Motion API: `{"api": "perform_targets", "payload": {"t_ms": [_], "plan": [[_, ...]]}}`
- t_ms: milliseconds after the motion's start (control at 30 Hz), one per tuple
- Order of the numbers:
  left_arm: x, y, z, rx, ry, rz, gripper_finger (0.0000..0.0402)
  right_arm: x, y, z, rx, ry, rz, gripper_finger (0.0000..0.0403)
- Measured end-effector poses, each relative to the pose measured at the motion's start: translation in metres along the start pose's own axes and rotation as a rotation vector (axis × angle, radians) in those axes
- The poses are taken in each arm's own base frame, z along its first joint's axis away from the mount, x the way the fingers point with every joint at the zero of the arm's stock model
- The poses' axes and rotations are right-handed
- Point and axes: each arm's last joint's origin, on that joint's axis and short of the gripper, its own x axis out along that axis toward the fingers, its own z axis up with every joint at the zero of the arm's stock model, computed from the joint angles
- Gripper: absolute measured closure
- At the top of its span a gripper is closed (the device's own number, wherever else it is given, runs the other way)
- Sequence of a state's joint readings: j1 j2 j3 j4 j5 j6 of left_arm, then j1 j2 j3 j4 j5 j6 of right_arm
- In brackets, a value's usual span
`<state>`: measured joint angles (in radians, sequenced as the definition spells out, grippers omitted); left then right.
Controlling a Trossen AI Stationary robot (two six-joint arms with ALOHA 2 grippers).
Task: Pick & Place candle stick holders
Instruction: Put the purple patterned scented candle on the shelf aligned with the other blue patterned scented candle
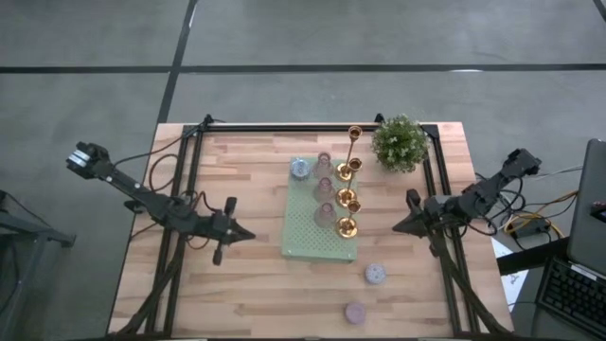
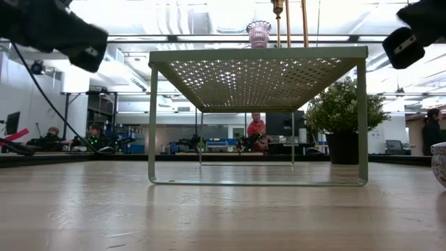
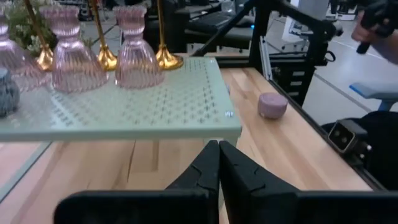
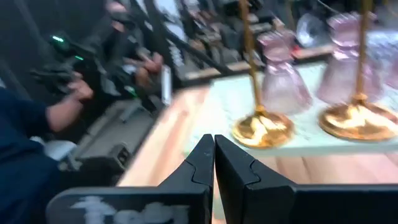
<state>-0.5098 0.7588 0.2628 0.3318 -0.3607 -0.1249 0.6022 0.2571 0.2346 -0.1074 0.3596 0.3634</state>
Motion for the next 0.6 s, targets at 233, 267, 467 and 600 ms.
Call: {"api": "perform_targets", "payload": {"t_ms": [233,267,467,600], "plan": [[-0.007,0.004,-0.011,-0.017,-0.024,-0.006,0.0387,0.024,0.016,0.019,0.034,0.191,-0.127,0.0394],[-0.008,0.004,-0.011,-0.015,-0.026,-0.013,0.0387,0.029,0.019,0.022,0.046,0.210,-0.126,0.0394],[-0.013,0.006,-0.019,-0.025,-0.033,-0.035,0.0386,0.054,0.041,0.038,0.115,0.460,-0.201,0.0394],[-0.015,0.007,-0.022,-0.032,-0.043,-0.043,0.0386,0.070,0.056,0.040,0.132,0.652,-0.318,0.0394]]}}
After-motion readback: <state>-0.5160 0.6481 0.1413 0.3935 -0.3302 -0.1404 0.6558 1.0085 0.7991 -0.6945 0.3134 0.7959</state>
